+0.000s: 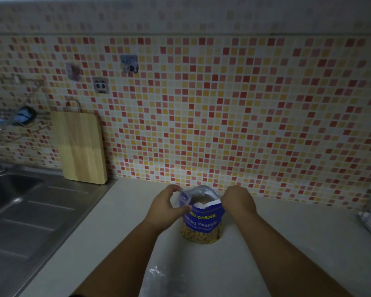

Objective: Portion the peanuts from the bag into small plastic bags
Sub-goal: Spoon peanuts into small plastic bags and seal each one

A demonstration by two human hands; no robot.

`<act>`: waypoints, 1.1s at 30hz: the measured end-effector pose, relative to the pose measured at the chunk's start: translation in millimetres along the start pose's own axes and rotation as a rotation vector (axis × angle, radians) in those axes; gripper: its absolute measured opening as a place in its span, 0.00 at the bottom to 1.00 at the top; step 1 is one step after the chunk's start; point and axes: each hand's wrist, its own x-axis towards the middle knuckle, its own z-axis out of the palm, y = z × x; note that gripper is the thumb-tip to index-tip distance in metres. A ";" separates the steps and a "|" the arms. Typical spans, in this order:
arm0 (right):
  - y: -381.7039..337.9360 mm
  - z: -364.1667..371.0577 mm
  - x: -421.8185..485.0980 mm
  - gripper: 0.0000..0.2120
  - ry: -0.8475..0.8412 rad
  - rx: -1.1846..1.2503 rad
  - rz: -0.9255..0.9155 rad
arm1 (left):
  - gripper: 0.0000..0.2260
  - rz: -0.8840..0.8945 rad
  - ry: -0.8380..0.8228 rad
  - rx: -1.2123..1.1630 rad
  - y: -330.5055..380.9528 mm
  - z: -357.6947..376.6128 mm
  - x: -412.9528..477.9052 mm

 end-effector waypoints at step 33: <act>-16.1 5.5 48.2 0.09 -0.242 -0.224 -0.163 | 0.21 -0.035 -0.157 -0.001 -8.6 5.7 38.0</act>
